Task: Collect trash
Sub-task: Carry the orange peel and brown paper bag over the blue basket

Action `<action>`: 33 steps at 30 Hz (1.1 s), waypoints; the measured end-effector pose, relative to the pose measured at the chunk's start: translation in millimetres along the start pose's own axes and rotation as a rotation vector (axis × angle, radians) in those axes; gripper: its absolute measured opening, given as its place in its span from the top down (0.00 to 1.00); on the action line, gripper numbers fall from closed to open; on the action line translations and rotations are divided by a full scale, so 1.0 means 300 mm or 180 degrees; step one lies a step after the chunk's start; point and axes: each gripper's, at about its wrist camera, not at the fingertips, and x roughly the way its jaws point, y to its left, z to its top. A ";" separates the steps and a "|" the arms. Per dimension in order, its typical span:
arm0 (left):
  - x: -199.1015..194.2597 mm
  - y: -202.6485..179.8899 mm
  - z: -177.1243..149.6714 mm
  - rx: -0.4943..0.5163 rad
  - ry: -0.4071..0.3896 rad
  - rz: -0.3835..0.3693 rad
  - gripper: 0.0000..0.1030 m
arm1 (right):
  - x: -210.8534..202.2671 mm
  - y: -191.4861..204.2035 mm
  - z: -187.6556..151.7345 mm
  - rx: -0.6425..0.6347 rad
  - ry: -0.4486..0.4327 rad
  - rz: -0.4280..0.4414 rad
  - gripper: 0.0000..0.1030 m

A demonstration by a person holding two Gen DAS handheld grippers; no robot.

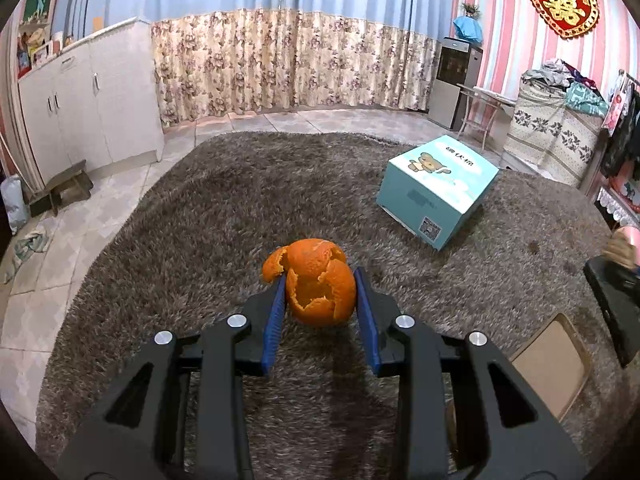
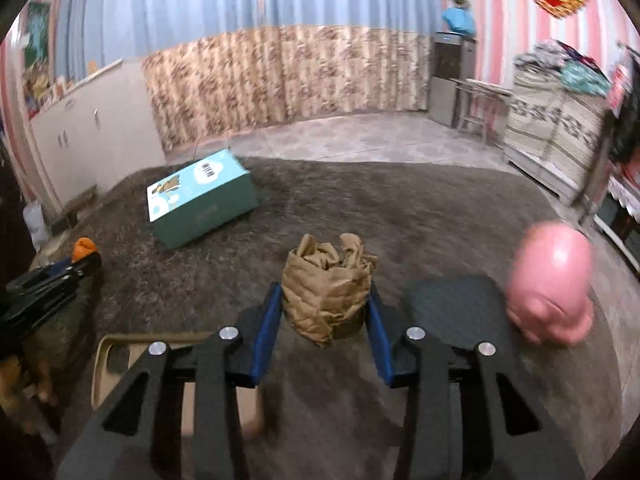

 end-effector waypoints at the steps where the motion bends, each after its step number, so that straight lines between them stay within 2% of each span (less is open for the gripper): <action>1: -0.005 -0.002 0.000 0.0020 -0.0025 0.0009 0.69 | -0.037 -0.030 -0.011 0.0063 -0.0028 -0.0021 0.60; 6: -0.089 -0.047 0.004 0.0140 -0.0180 -0.0005 0.69 | -0.241 -0.184 -0.093 0.0228 -0.0143 -0.0302 0.60; 12: -0.250 -0.190 0.013 0.0328 -0.0363 -0.0317 0.69 | -0.482 -0.373 -0.216 0.0475 -0.0313 -0.0782 0.60; 17: -0.402 -0.404 -0.016 0.0577 -0.0470 -0.0817 0.69 | -0.689 -0.490 -0.277 0.0499 -0.0518 -0.1279 0.60; 21: -0.482 -0.588 -0.065 0.0795 -0.0453 -0.1203 0.69 | -0.852 -0.611 -0.348 0.0705 -0.0643 -0.1609 0.60; 27: -0.591 -0.890 -0.185 0.1210 -0.0329 -0.1821 0.69 | -1.032 -0.773 -0.492 0.0974 -0.0651 -0.2139 0.60; 33: -0.685 -1.162 -0.314 0.1689 -0.0276 -0.2264 0.68 | -1.155 -0.921 -0.625 0.1265 -0.0656 -0.2517 0.60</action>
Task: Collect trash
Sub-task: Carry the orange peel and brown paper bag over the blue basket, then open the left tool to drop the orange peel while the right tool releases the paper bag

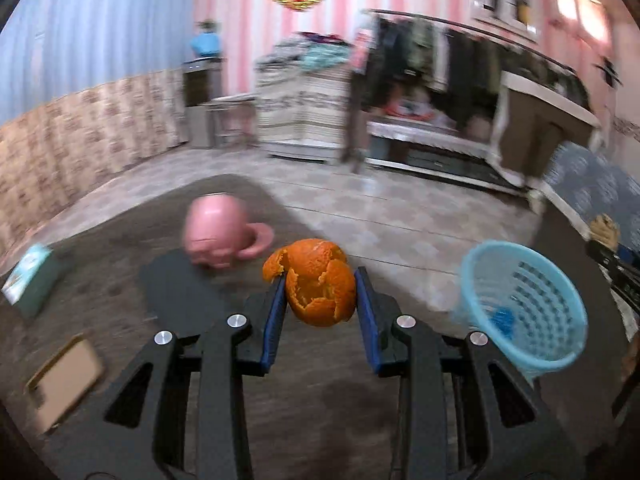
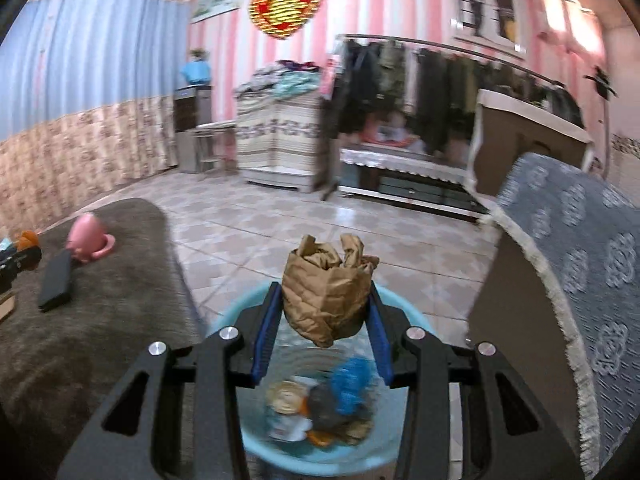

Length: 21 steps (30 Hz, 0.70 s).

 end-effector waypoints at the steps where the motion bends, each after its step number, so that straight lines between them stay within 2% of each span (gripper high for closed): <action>1: 0.013 -0.059 0.000 0.0091 -0.0026 -0.0086 0.68 | -0.001 -0.015 -0.005 0.0026 0.0005 -0.0033 0.60; 11: 0.170 -0.430 -0.002 0.0608 0.0058 -0.0703 0.68 | 0.070 -0.167 -0.043 0.0218 0.0088 -0.0128 0.60; 15: 0.243 -0.519 -0.010 0.0681 0.0168 -0.0835 0.68 | 0.097 -0.211 -0.068 0.0242 0.0144 -0.0150 0.60; 19: 0.295 -0.569 0.000 0.0715 0.0175 -0.0888 0.67 | 0.115 -0.239 -0.093 0.0278 0.0179 -0.0185 0.60; 20: 0.305 -0.578 0.005 0.0713 0.0168 -0.0899 0.66 | 0.123 -0.248 -0.097 0.0295 0.0190 -0.0192 0.60; 21: 0.317 -0.593 0.012 0.0702 0.0150 -0.0915 0.59 | 0.131 -0.255 -0.101 0.0319 0.0205 -0.0195 0.60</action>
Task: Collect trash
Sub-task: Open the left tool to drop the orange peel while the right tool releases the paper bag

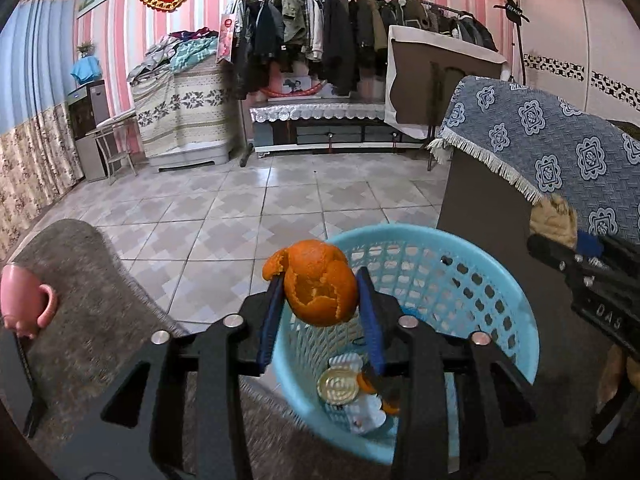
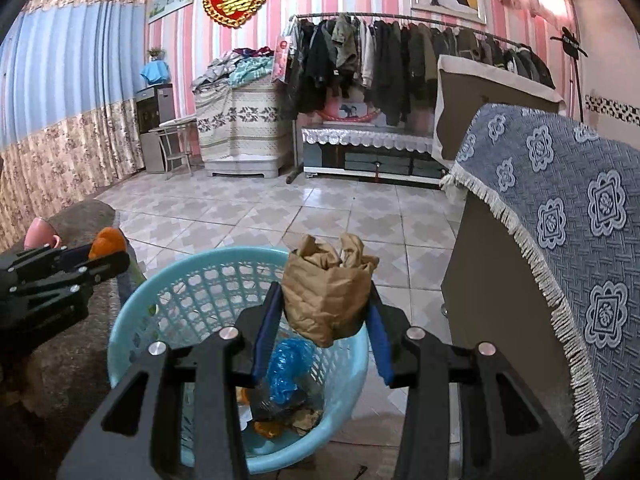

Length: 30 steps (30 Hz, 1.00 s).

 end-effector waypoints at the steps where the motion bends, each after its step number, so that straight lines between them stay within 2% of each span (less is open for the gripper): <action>1: 0.002 0.000 0.004 -0.0017 -0.0025 -0.0004 0.48 | 0.004 0.000 -0.003 0.0010 0.0010 -0.0001 0.60; 2: -0.004 0.002 0.004 -0.0034 -0.0046 0.0008 0.42 | 0.010 0.002 -0.003 0.0014 0.0024 0.0002 0.60; 3: -0.006 0.000 0.010 -0.0071 -0.0098 0.0041 0.31 | 0.020 0.004 -0.007 0.0006 0.0039 0.0006 0.60; 4: -0.012 0.004 0.011 -0.0088 -0.0133 0.0054 0.26 | 0.025 0.009 -0.009 -0.0004 0.0045 0.0009 0.60; 10: -0.050 0.054 0.030 -0.0168 -0.0251 0.0214 0.12 | 0.053 0.047 -0.025 -0.0063 0.0086 0.0058 0.60; 15: -0.111 0.131 0.035 -0.0291 -0.0320 0.0358 0.05 | 0.080 0.092 -0.036 -0.0059 0.0151 0.0103 0.60; 21: -0.214 0.249 0.001 -0.0437 -0.0338 0.0571 0.05 | 0.100 0.164 -0.028 -0.0094 0.0101 0.0122 0.57; 22: -0.228 0.264 -0.005 -0.0463 -0.0336 0.0596 0.05 | 0.099 0.173 -0.022 -0.0099 0.0082 0.0118 0.53; 23: -0.245 0.282 -0.012 -0.0496 -0.0336 0.0630 0.05 | 0.097 0.181 -0.017 -0.0104 0.0063 0.0113 0.42; 25: -0.288 0.321 -0.031 -0.0557 -0.0329 0.0745 0.05 | 0.081 0.189 -0.004 -0.0085 -0.0013 0.0161 0.28; 30: -0.418 0.397 -0.061 -0.0649 -0.0394 0.0995 0.05 | 0.002 0.221 0.029 -0.0127 -0.0220 0.0096 0.12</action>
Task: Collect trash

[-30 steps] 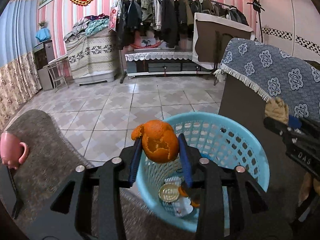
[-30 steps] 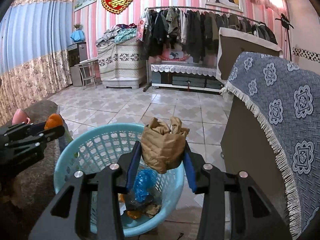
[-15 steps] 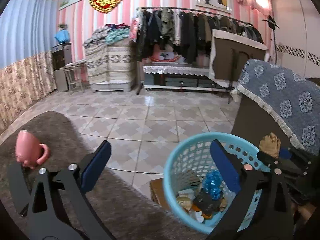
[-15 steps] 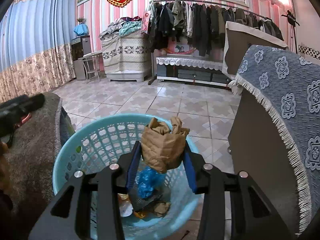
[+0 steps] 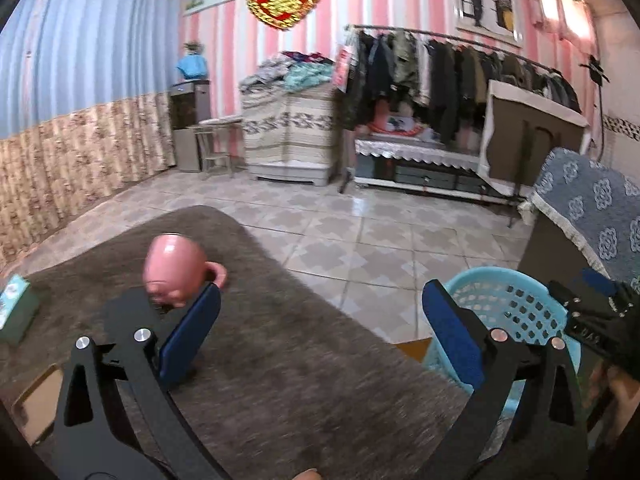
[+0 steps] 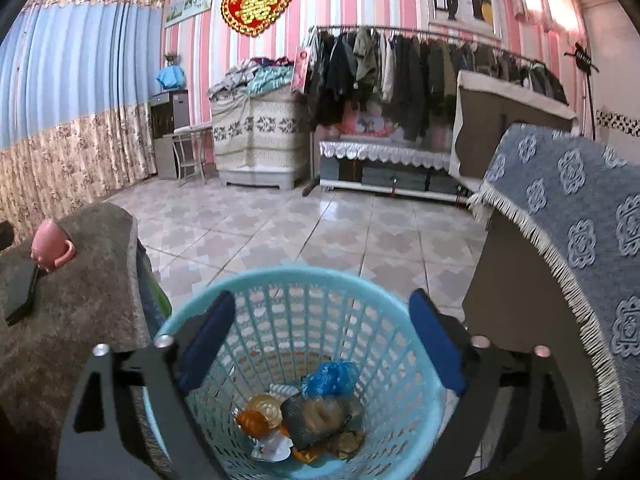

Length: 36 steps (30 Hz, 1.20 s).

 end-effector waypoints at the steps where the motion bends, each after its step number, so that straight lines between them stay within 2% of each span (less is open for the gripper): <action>1: -0.029 0.022 -0.001 -0.0031 -0.0030 0.0052 0.05 | -0.016 0.006 0.008 -0.0003 -0.0027 0.0003 0.06; 8: -0.204 0.113 -0.011 -0.0176 -0.0155 0.0248 0.05 | -0.145 0.065 0.053 -0.0056 -0.0133 0.0089 0.04; 13: -0.303 0.160 -0.062 -0.0285 -0.0064 0.0682 0.05 | -0.218 0.124 0.035 -0.0086 -0.0045 0.0311 0.04; 15: -0.343 0.173 -0.088 -0.0307 -0.0069 0.0757 0.05 | -0.254 0.158 0.014 -0.0128 -0.0019 0.0408 0.04; 22: -0.481 0.210 -0.185 -0.0348 -0.0135 0.0855 0.05 | -0.361 0.255 -0.078 -0.0173 0.0064 0.0726 0.04; 33: -0.578 0.202 -0.345 -0.0279 -0.0218 0.0908 0.05 | -0.479 0.348 -0.198 -0.0457 0.0025 0.0891 0.04; 36: -0.593 0.201 -0.384 -0.0243 -0.0236 0.0996 0.05 | -0.496 0.361 -0.231 -0.0514 0.0037 0.0904 0.04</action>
